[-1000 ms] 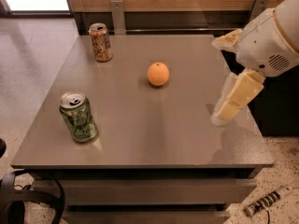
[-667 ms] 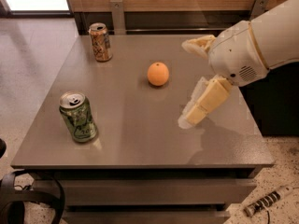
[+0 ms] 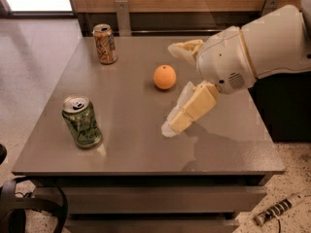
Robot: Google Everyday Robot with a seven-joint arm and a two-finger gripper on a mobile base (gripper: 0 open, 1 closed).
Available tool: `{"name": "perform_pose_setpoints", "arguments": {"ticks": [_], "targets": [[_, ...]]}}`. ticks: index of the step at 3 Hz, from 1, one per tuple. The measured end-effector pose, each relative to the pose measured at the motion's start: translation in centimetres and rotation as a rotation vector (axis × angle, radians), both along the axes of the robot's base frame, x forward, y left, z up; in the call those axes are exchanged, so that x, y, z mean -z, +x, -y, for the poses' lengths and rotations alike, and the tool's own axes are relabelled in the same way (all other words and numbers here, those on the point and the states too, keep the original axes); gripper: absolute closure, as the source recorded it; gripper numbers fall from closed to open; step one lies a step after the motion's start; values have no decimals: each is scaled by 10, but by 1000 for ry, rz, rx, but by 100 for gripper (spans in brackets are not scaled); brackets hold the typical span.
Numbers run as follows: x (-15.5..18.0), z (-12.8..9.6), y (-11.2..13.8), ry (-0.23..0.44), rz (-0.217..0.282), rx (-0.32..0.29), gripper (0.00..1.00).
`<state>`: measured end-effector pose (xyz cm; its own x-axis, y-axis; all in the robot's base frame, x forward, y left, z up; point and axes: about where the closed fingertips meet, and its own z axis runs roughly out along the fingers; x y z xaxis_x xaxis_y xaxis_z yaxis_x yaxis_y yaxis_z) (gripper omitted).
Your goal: Pick green can
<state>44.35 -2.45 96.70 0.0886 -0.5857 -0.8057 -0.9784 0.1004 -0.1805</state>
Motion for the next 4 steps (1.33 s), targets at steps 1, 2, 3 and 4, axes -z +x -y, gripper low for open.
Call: {"name": "perform_pose_setpoints", "arguments": {"ticks": [1, 2, 3, 4], "targets": [[19, -20, 3, 61, -23, -8, 0], [51, -62, 14, 216, -41, -63, 0], [68, -94, 19, 302, -54, -114, 0], [79, -119, 20, 343, -75, -161, 0]]}}
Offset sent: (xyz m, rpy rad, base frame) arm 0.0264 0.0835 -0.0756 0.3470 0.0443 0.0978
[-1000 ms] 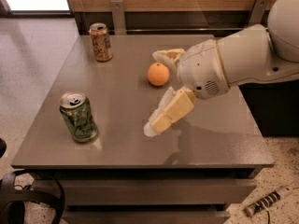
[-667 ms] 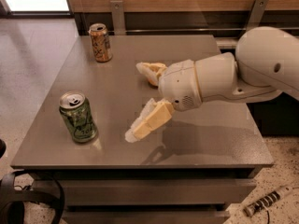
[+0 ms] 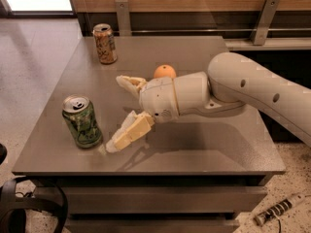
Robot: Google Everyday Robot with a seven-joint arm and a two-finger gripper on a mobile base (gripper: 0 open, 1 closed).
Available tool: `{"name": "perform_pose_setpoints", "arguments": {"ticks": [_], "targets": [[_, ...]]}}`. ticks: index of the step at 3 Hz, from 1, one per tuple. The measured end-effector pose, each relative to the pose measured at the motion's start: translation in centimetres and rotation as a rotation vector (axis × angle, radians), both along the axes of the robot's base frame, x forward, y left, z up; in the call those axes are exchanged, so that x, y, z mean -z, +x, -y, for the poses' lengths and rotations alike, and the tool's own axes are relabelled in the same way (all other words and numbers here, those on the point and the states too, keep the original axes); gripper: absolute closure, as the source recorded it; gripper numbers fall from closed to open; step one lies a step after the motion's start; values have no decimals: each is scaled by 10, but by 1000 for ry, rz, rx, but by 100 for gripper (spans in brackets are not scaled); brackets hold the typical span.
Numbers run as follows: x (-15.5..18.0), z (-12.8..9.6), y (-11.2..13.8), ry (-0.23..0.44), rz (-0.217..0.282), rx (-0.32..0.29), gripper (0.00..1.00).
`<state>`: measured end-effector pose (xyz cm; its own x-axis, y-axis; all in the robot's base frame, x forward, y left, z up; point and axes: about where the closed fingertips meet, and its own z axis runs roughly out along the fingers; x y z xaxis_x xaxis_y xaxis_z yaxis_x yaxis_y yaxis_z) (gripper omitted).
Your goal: Pick green can
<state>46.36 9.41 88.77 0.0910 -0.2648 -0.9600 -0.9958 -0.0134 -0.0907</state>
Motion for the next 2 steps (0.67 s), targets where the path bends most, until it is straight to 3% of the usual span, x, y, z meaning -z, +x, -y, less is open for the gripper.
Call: {"name": "perform_pose_setpoints", "arguments": {"ticks": [2], "targets": [[16, -44, -14, 26, -28, -89, 0]]}}
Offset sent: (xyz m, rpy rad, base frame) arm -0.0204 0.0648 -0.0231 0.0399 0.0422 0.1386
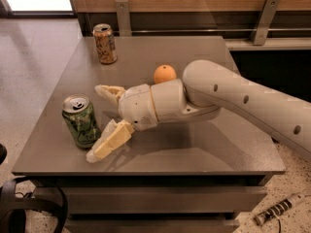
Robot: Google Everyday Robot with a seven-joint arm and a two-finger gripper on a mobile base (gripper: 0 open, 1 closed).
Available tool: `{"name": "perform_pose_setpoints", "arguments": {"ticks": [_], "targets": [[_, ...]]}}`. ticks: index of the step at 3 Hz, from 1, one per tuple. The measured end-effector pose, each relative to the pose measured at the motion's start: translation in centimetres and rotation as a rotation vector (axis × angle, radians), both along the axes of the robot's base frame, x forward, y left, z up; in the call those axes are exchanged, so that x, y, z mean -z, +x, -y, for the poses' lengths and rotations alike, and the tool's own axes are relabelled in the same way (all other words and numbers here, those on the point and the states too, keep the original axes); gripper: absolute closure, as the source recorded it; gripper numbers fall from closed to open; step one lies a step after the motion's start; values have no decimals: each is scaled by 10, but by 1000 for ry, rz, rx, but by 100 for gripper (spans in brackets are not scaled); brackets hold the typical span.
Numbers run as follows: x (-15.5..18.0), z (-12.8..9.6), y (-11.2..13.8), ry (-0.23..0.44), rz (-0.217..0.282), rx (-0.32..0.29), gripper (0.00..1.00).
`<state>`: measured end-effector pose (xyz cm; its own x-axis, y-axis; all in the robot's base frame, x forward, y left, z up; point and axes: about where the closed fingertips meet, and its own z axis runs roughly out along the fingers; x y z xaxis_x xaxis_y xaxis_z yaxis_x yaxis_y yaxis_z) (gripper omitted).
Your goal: Pick green can
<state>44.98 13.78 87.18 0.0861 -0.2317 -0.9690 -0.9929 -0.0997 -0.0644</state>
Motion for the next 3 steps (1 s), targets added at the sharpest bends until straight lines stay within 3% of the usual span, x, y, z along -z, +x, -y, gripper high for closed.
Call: {"name": "perform_pose_setpoints", "arguments": {"ticks": [1, 2, 3], "targets": [[0, -16, -8, 4, 7, -45, 8], [0, -19, -10, 4, 10, -54, 31], [-1, -22, -12, 3, 12, -59, 62]]}}
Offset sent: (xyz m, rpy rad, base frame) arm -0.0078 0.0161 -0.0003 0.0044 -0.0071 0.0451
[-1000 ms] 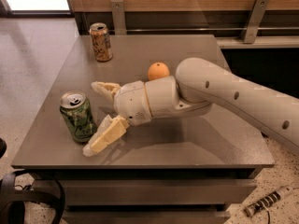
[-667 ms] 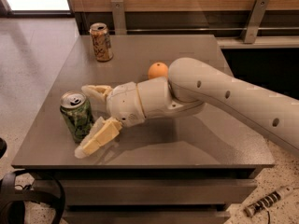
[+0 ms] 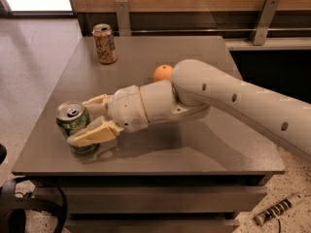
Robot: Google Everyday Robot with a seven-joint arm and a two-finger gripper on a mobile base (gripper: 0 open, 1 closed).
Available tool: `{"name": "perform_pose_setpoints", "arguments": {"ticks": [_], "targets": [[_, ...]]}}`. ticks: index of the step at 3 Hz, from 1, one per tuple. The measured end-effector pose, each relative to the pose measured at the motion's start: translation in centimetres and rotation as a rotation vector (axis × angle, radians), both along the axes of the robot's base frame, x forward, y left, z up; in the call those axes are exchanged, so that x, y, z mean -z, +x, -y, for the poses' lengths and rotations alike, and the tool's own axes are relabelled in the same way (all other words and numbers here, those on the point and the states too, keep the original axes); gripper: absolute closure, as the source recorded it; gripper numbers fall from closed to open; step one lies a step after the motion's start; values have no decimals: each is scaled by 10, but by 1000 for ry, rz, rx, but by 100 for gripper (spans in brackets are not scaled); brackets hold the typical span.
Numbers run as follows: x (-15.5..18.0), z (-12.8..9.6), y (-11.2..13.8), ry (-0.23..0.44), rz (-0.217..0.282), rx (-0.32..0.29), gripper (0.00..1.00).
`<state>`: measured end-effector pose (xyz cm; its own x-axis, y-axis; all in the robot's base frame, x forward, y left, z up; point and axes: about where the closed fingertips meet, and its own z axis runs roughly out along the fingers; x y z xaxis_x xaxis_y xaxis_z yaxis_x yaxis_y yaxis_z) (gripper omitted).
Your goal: Pick green can
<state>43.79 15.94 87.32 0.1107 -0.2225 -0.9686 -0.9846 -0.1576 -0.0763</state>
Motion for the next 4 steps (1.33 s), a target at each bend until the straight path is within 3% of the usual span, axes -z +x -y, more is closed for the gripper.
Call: {"name": "perform_pose_setpoints", "arguments": {"ticks": [1, 2, 3, 4], "targets": [[-1, -1, -1, 0, 1, -3, 85], [-1, -3, -3, -1, 3, -7, 100], [-1, -3, -3, -1, 3, -7, 100], [-24, 7, 4, 18, 44, -4, 100]]}}
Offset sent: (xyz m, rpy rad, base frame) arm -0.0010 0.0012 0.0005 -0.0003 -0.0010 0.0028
